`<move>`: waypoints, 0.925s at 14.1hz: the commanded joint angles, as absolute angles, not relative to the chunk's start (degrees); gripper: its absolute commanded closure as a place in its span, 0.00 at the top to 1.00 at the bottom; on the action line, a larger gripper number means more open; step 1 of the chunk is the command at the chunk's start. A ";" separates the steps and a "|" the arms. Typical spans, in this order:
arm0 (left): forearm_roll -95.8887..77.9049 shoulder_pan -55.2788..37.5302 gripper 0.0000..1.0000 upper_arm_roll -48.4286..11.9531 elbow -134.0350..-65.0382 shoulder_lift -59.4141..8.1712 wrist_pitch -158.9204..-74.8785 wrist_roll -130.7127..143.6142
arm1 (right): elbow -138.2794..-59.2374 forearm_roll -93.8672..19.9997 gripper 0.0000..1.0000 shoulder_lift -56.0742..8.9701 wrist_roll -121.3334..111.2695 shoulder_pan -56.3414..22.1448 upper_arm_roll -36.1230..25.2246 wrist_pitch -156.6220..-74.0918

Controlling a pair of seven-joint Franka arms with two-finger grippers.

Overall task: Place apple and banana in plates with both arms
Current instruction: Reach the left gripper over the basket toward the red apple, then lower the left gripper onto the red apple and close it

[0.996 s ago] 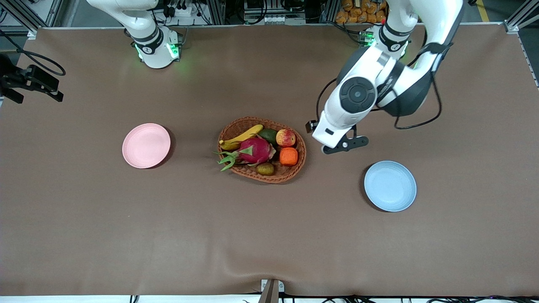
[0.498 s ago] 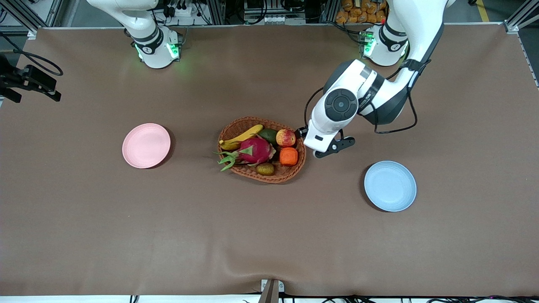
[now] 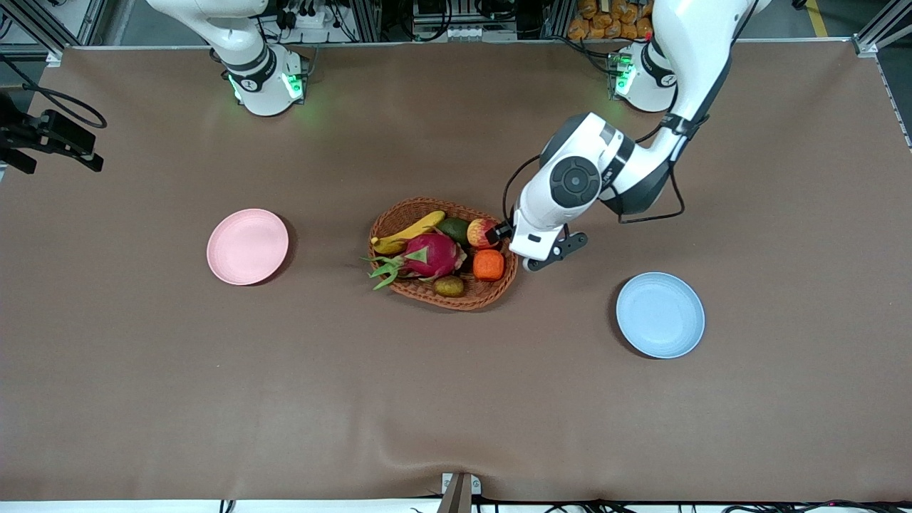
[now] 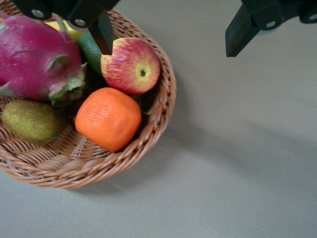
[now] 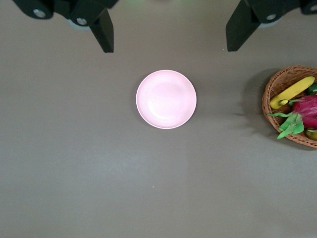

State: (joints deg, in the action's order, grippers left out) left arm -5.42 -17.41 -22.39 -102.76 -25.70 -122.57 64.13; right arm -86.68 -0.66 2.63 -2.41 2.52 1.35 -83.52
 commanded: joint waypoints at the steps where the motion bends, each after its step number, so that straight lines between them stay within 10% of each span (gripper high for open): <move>1: -6.33 -18.63 1.00 -22.24 -105.55 -25.92 -128.83 67.58 | -85.34 -0.26 1.00 2.02 -2.99 3.43 1.85 -82.35; 13: -6.59 -22.67 1.00 -22.06 -104.77 -31.73 -137.72 73.92 | -85.52 -0.35 1.00 2.02 -2.99 3.78 1.85 -82.09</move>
